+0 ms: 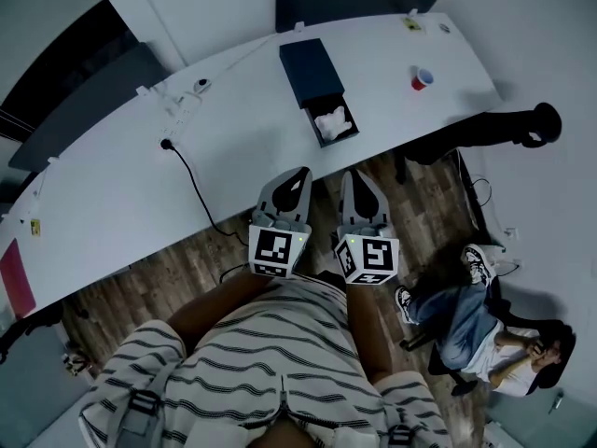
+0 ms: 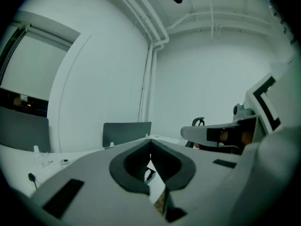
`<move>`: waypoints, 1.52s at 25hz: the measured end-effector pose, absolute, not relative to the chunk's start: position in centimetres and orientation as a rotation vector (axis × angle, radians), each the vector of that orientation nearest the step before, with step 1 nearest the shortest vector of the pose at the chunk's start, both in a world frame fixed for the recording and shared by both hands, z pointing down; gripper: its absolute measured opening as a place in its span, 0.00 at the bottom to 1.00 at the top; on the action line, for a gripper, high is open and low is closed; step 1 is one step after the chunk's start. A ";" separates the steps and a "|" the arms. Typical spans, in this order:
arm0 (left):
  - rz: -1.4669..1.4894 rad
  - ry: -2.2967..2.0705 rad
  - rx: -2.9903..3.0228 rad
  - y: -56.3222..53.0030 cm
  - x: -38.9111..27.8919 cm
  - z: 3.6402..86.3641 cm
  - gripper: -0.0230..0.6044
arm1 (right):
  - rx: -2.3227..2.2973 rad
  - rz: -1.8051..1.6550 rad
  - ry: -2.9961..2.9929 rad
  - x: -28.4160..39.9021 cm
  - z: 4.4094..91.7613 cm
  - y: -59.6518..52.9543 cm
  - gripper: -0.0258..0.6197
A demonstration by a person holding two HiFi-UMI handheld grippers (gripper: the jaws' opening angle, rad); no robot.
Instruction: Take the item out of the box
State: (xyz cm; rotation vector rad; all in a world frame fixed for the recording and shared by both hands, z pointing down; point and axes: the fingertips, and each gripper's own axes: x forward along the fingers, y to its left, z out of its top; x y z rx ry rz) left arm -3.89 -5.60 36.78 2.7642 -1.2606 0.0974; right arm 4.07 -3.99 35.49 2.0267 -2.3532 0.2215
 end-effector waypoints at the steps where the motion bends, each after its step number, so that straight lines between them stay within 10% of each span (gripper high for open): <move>1: 0.103 -1.253 2.764 -6.0 -3.7 36.9 0.08 | 2.029 0.226 -2.347 4.2 35.6 -4.4 0.07; 38: 0.318 -1.436 2.490 -14.7 3.8 46.3 0.08 | 1.667 0.546 -2.249 11.9 48.9 -19.1 0.07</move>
